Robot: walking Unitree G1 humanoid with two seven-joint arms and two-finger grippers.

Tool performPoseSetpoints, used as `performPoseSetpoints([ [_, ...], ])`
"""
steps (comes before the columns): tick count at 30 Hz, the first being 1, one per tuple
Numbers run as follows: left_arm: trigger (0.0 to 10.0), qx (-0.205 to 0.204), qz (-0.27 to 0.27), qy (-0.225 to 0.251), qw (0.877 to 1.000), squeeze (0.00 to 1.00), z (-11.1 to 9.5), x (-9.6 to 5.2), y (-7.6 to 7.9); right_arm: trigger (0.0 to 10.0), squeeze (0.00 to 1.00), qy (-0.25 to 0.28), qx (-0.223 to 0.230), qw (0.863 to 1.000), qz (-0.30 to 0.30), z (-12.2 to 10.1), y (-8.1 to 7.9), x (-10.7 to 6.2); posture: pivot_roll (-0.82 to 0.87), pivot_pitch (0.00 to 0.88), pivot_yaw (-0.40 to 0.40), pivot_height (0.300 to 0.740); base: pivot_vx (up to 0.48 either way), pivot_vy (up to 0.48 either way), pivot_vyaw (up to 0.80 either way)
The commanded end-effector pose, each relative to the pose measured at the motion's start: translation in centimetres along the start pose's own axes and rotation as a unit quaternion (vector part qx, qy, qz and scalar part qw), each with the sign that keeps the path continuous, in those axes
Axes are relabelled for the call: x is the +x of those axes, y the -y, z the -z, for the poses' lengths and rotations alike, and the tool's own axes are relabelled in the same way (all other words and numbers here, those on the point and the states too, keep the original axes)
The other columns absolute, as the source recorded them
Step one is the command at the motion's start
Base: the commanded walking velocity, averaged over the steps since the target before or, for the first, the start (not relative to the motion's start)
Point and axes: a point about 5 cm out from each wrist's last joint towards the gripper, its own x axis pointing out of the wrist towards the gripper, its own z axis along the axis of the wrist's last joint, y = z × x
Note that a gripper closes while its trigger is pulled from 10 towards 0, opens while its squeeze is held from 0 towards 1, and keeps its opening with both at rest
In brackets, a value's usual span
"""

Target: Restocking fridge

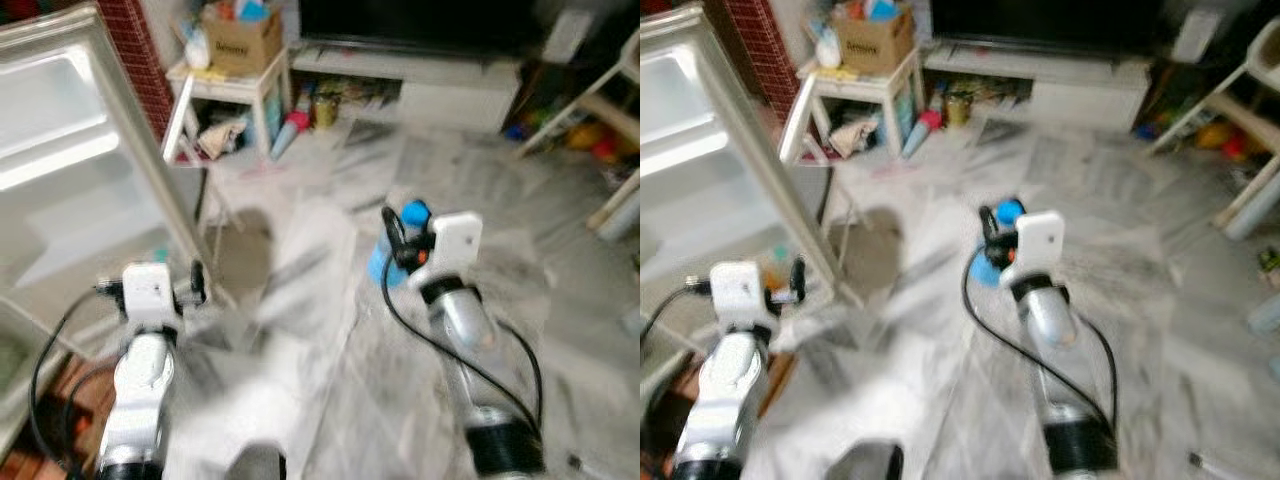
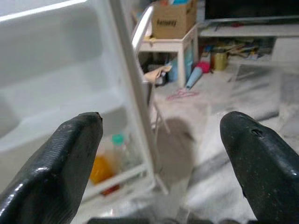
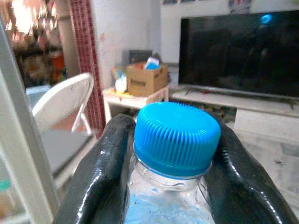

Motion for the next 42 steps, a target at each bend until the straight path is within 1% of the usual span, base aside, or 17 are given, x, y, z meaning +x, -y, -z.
performPoseSetpoints([
  [1,10.0,0.005,-0.005,-0.008,1.000,0.00,0.0,0.3,-0.8,10.0,0.00,0.022,0.003,1.000,-0.004,-0.9,-0.2,0.5,0.04,0.000,-0.016,0.740,0.000,0.000,0.79],
  [3,10.0,0.019,0.011,-0.013,1.000,0.00,-0.2,0.7,-1.4,10.0,0.00,0.023,0.003,1.000,-0.005,-1.0,-0.2,0.6,0.04,0.000,-0.012,0.740,0.000,0.000,0.78],
  [5,10.0,0.024,0.018,-0.018,0.999,0.00,-0.3,0.7,-1.8,10.0,0.00,0.027,0.000,1.000,-0.003,-1.1,-0.1,0.6,0.04,0.000,-0.010,0.740,0.000,0.000,0.78],
  [7,10.0,0.016,0.021,-0.021,0.999,0.00,-0.4,0.7,-2.2,10.0,0.00,0.034,-0.006,0.999,-0.001,-1.3,0.1,0.6,0.04,0.001,-0.010,0.740,0.000,0.000,0.78],
  [8,10.0,0.002,0.022,-0.020,1.000,0.00,-0.5,0.6,-2.6,10.0,0.00,0.030,-0.003,0.999,0.013,-1.2,1.0,0.7,0.05,0.003,-0.013,0.740,0.000,0.000,0.77],
  [9,10.0,0.000,0.021,-0.019,1.000,0.00,-0.5,0.5,-2.7,10.0,0.00,0.028,-0.001,0.999,0.018,-1.2,1.4,0.8,0.05,0.003,-0.014,0.740,0.000,0.000,0.77],
  [11,10.0,0.002,0.021,-0.026,0.999,0.00,-0.1,0.3,-2.6,10.0,0.00,0.026,-0.002,0.999,0.019,-1.2,1.7,0.9,0.05,0.003,-0.016,0.740,0.000,0.000,0.77],
  [14,10.0,-0.004,0.021,-0.031,0.999,0.00,0.3,0.0,-2.1,10.0,0.00,0.025,-0.004,1.000,0.018,-1.1,1.7,0.8,0.05,0.009,-0.029,0.740,0.000,0.000,0.77],
  [16,10.0,-0.010,0.023,-0.032,0.999,0.00,0.4,-0.5,-1.3,10.0,0.00,0.018,0.001,1.000,0.015,-0.7,1.3,0.6,0.06,0.014,-0.031,0.740,0.000,0.000,0.77],
  [17,10.0,-0.010,0.023,-0.032,0.999,0.00,0.4,-0.5,-1.3,10.0,0.00,0.018,0.001,1.000,0.015,-0.7,1.3,0.6,0.06,0.014,-0.031,0.740,0.000,0.000,0.77],
  [19,10.0,-0.015,0.025,-0.035,0.999,0.00,0.5,-0.7,-0.9,10.0,0.00,0.015,0.006,1.000,0.007,-0.5,0.7,0.4,0.06,0.016,-0.030,0.740,0.000,0.000,0.77],
  [21,10.0,-0.017,0.026,-0.037,0.999,0.00,0.5,-0.7,-0.9,10.0,0.00,0.015,0.008,1.000,0.005,-0.5,0.6,0.4,0.06,0.017,-0.030,0.740,0.000,0.000,0.77],
  [25,10.0,-0.023,0.010,-0.031,0.999,0.00,0.2,-0.5,-0.8,10.0,0.00,0.026,0.013,0.999,-0.021,-0.9,-0.7,0.9,0.06,0.028,-0.018,0.740,0.000,0.000,0.77],
  [32,10.0,-0.031,0.009,-0.021,0.999,0.00,-0.4,-0.1,-0.9,10.0,0.00,0.029,0.014,0.999,-0.036,-1.2,-0.8,1.2,0.06,0.034,-0.010,0.740,0.000,0.000,0.77],
  [37,10.0,-0.012,0.001,0.001,1.000,0.00,-0.6,0.0,-0.9,10.0,0.00,0.028,0.017,0.999,-0.034,-1.2,-0.7,1.2,0.05,0.039,-0.009,0.740,0.000,0.000,0.77],
  [39,10.0,-0.021,0.000,-0.004,1.000,0.00,-0.6,0.0,-0.7,10.0,0.00,0.026,0.021,0.999,-0.034,-1.1,-0.9,1.1,0.05,0.043,-0.008,0.740,0.000,0.000,0.77],
  [42,10.0,-0.024,0.003,-0.005,1.000,0.00,-0.6,-0.1,-0.6,10.0,0.00,0.023,0.027,0.999,-0.034,-1.0,-1.0,0.9,0.05,0.049,-0.008,0.740,0.000,0.000,0.77],
])
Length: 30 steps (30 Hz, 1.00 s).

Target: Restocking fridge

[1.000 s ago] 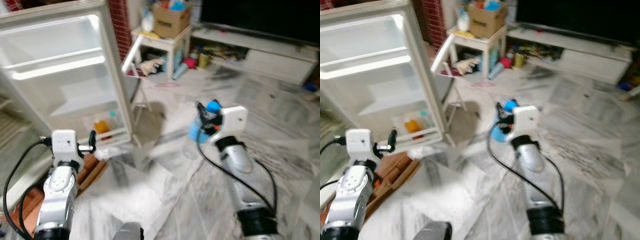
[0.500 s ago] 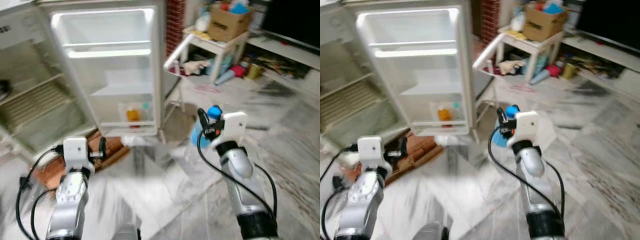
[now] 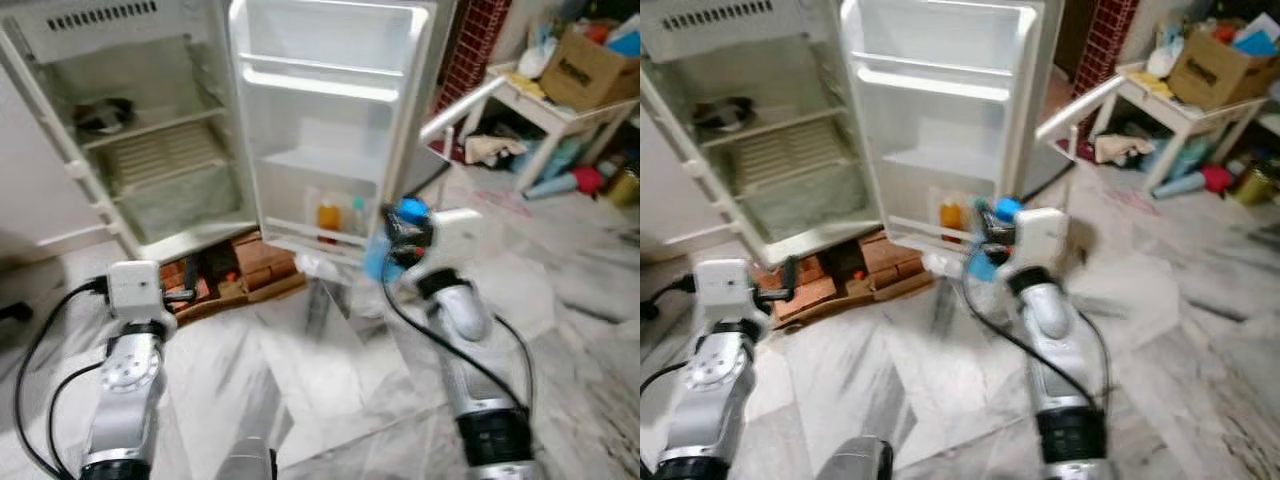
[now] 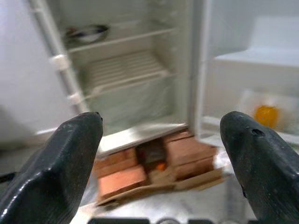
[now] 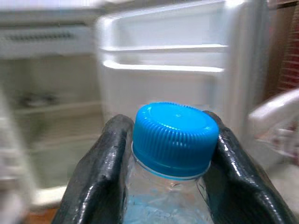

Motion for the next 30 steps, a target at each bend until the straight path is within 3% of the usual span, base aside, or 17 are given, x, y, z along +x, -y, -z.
performPoseSetpoints([
  [1,10.0,-0.003,0.007,0.003,1.000,0.00,-0.2,0.0,0.5,10.0,0.00,0.009,-0.006,1.000,0.008,-0.6,0.7,-0.2,0.05,0.051,-0.008,0.740,0.000,0.000,0.54],
  [11,10.0,0.014,0.002,0.021,1.000,0.00,-0.3,0.0,0.7,10.0,0.00,0.008,-0.020,1.000,-0.009,-0.6,-0.7,0.3,0.05,0.050,-0.004,0.740,0.000,0.339,0.00],
  [20,10.0,0.015,0.012,0.017,1.000,0.00,0.0,-0.1,1.3,10.0,0.00,-0.005,-0.014,1.000,0.005,0.2,-0.2,-0.1,0.05,0.048,-0.019,0.740,0.301,0.371,0.00],
  [26,10.0,0.010,0.011,0.012,1.000,0.00,0.3,-0.2,1.5,10.0,0.00,-0.005,-0.044,0.999,0.004,0.2,-0.3,0.0,0.06,0.048,-0.020,0.740,0.380,0.291,0.00],
  [30,10.0,0.011,0.008,0.010,1.000,0.00,0.4,-0.1,1.3,10.0,0.00,0.001,-0.027,1.000,-0.011,0.1,-0.5,-0.1,0.06,0.046,-0.023,0.740,0.395,0.272,0.25],
])
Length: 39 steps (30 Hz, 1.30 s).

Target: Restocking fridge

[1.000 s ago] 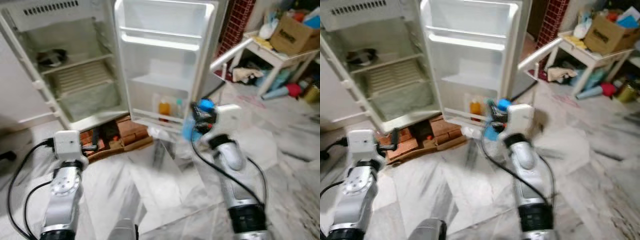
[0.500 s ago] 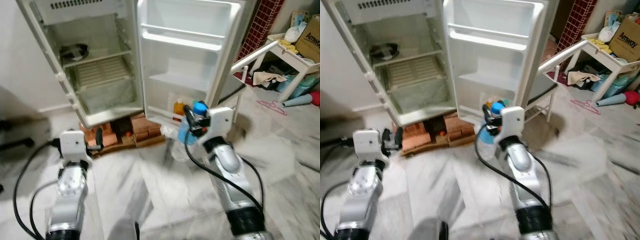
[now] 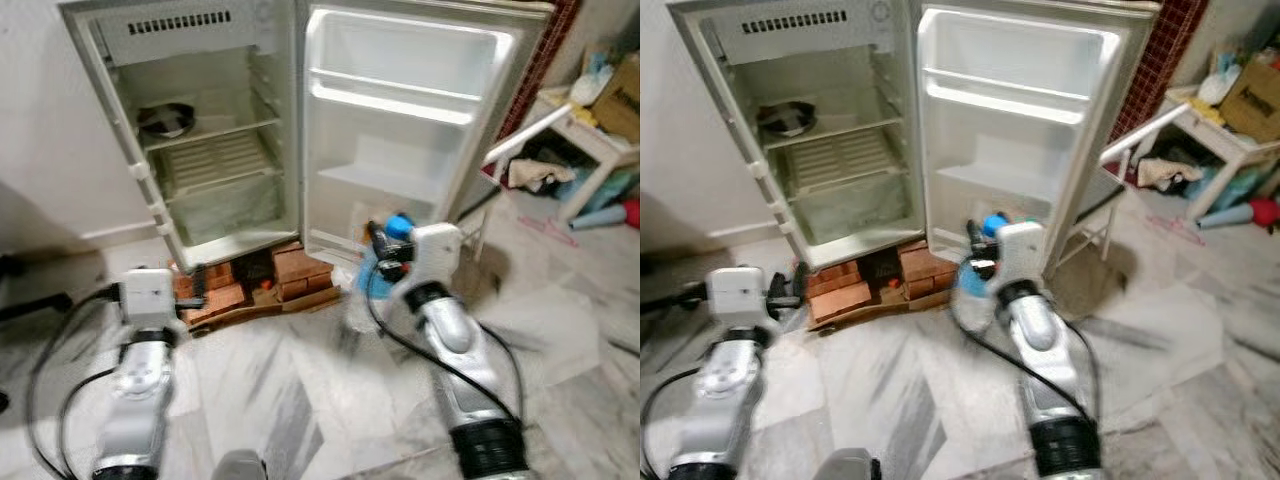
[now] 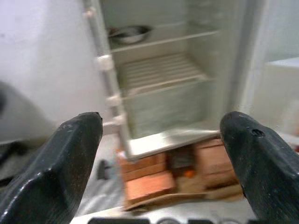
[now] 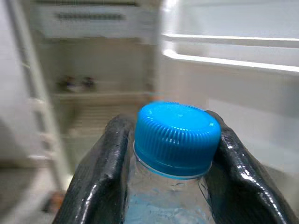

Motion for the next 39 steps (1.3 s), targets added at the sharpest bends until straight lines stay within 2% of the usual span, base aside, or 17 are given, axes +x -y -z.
performPoseSetpoints([
  [1,10.0,-0.006,0.011,0.004,1.000,0.00,-0.3,0.2,1.0,10.0,0.00,0.021,-0.013,1.000,0.005,-0.9,1.0,-0.1,0.06,0.046,-0.022,0.740,0.401,0.262,0.79],
  [7,10.0,-0.007,0.014,0.000,1.000,0.00,-0.1,0.2,1.3,10.0,0.00,0.021,-0.012,1.000,0.016,-1.0,1.3,0.0,0.05,0.045,-0.020,0.740,0.409,0.250,0.61],
  [13,10.0,-0.006,0.016,-0.002,1.000,0.00,-0.1,0.2,1.4,10.0,0.00,0.019,-0.007,1.000,0.020,-0.9,1.4,0.0,0.05,0.044,-0.020,0.740,0.412,0.246,0.00],
  [29,10.0,0.004,0.036,-0.021,0.999,0.00,0.5,0.3,2.2,10.0,0.00,0.017,-0.028,0.998,0.047,-0.8,2.3,0.0,0.05,0.049,-0.022,0.740,0.453,-0.032,0.00],
  [39,10.0,-0.001,0.040,-0.023,0.999,0.00,0.6,0.2,2.3,10.0,0.00,0.012,-0.021,0.998,0.057,-0.4,2.4,-0.2,0.05,0.050,-0.029,0.740,0.052,0.000,0.00],
])
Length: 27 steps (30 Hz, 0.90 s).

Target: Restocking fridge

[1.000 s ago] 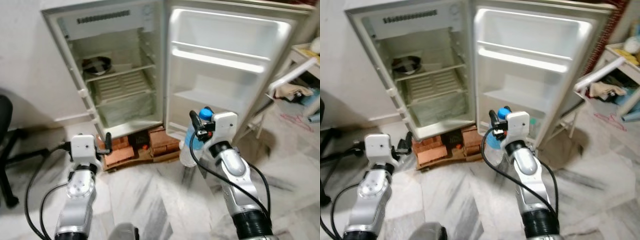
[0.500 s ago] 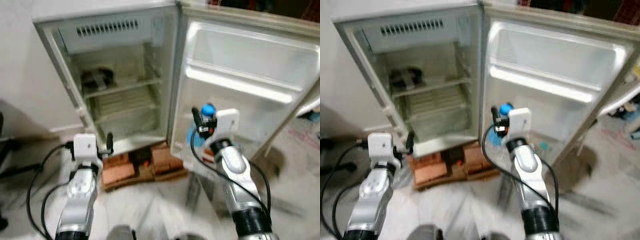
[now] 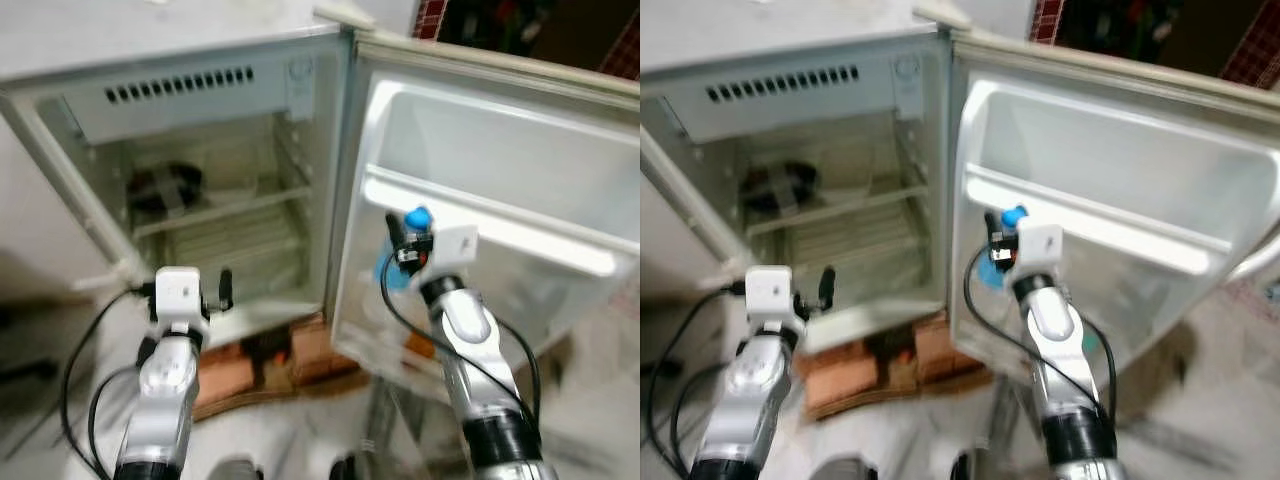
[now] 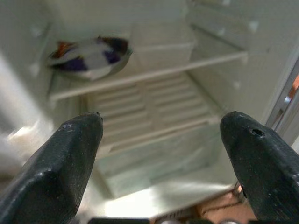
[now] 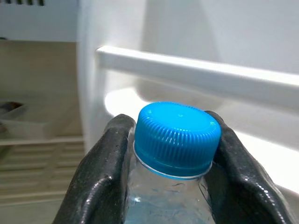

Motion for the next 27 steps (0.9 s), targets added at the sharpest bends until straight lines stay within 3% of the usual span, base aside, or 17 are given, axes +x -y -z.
performPoseSetpoints([
  [1,10.0,0.002,-0.009,-0.007,1.000,0.00,0.21,-0.18,-0.88,10.0,0.00,0.012,0.006,1.000,-0.007,-0.41,-0.65,0.18,0.05,0.050,-0.029,0.740,0.000,0.000,0.00],
  [4,10.0,0.000,-0.006,-0.010,1.000,0.00,0.26,-0.17,-0.82,10.0,0.00,0.011,0.003,1.000,-0.008,-0.40,-0.65,0.17,0.05,0.051,-0.032,0.740,0.000,0.000,0.00],
  [20,10.0,-0.009,-0.004,-0.011,1.000,0.00,0.31,-0.22,-0.76,10.0,0.00,0.004,0.005,1.000,-0.007,-0.14,-0.50,0.12,0.05,0.052,-0.034,0.740,0.000,-0.318,0.00],
  [27,10.0,-0.023,-0.012,-0.006,1.000,0.00,0.21,-0.17,-0.99,10.0,0.00,0.001,0.006,1.000,-0.008,-0.01,-0.48,0.08,0.05,0.053,-0.035,0.740,0.000,0.000,0.00],
])
